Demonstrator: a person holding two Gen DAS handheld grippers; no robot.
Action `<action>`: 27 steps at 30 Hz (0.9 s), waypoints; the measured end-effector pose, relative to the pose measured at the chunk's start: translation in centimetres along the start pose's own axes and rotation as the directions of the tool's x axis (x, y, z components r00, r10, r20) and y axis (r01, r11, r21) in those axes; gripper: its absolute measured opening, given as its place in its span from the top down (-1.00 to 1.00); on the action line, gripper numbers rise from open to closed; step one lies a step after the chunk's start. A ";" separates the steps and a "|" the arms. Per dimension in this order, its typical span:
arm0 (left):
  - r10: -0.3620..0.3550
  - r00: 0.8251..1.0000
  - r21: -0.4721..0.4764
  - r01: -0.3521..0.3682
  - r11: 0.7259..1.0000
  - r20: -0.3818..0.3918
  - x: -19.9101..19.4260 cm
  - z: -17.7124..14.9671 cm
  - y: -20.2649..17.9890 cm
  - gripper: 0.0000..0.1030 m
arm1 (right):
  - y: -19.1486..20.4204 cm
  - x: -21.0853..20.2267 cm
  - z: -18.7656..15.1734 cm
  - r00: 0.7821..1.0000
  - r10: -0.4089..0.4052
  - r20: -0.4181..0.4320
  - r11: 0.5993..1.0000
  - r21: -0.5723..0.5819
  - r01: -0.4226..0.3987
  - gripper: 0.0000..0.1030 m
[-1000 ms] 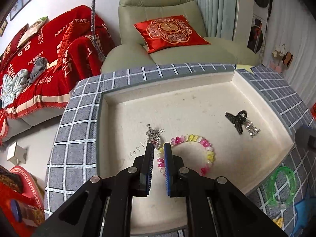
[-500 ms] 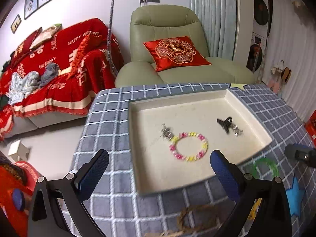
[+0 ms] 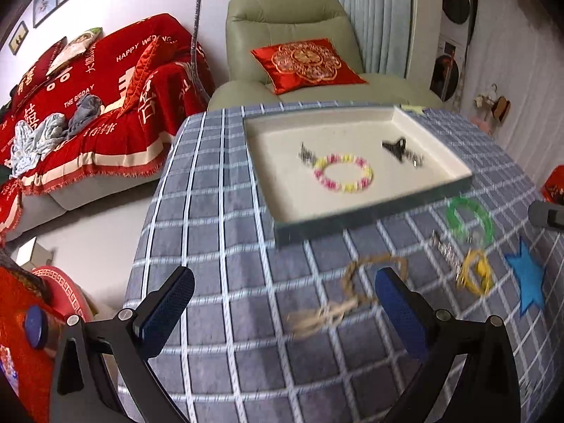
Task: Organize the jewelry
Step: 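Move the left tool to the beige tassel while the right tool approaches the yellow cord bracelet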
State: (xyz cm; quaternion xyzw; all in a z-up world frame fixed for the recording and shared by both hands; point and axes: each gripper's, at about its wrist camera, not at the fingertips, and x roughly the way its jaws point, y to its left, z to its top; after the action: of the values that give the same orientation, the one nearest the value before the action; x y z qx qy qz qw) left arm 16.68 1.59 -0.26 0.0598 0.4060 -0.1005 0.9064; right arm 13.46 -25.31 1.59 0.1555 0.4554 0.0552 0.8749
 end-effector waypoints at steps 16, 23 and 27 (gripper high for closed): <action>-0.001 0.998 0.079 0.005 0.997 -0.062 1.2 -2.7 0.0 -1.00 | 1.3 1.6 -3.4 0.993 -0.076 -0.090 0.996 -0.053 0.072 -0.99; -0.029 0.998 0.154 0.038 0.987 -0.057 1.8 -2.4 -0.9 -1.00 | 2.7 2.7 -3.6 0.988 -0.112 -0.103 0.990 -0.103 0.102 -0.99; -0.044 0.998 0.200 0.053 0.978 -0.048 2.0 -2.0 -1.4 -1.00 | 3.2 3.9 -3.5 0.983 -0.136 -0.121 0.985 -0.123 0.121 -0.99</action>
State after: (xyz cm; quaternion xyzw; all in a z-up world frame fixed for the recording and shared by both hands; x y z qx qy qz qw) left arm 16.23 0.35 -3.08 0.1434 0.4147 -0.1619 0.8839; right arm 13.02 -20.57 -2.33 0.0713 0.5159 0.0347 0.8530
